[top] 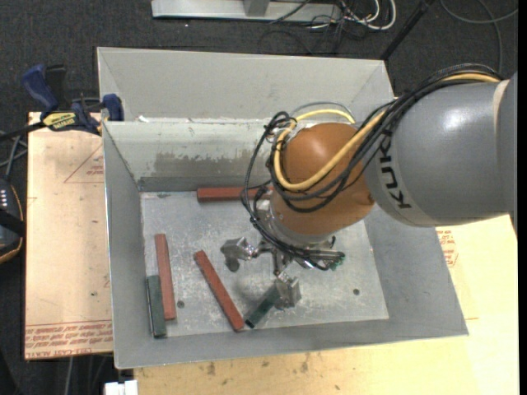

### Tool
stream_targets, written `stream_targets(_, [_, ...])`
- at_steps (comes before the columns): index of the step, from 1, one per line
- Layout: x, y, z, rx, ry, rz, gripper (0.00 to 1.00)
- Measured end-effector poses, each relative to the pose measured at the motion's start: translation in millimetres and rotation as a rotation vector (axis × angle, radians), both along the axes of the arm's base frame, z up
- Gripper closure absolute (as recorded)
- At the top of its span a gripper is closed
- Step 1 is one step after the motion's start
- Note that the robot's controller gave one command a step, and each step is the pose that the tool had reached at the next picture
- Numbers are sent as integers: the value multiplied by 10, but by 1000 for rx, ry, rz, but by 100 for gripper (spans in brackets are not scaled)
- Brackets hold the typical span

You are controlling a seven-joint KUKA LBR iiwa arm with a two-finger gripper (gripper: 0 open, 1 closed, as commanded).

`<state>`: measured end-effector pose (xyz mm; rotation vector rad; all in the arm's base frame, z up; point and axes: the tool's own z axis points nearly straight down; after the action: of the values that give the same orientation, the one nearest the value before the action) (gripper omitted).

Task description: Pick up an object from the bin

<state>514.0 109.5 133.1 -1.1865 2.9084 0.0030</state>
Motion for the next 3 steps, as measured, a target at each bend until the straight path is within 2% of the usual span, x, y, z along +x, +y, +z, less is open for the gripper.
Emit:
stream_targets(1, [-133, -126, -206, 1, -3, -230, 0])
stream_targets(2, [-152, -295, -623, 1, -2, 135, 100])
stream_targets(3, [-152, -295, -624, 1, -2, 135, 100])
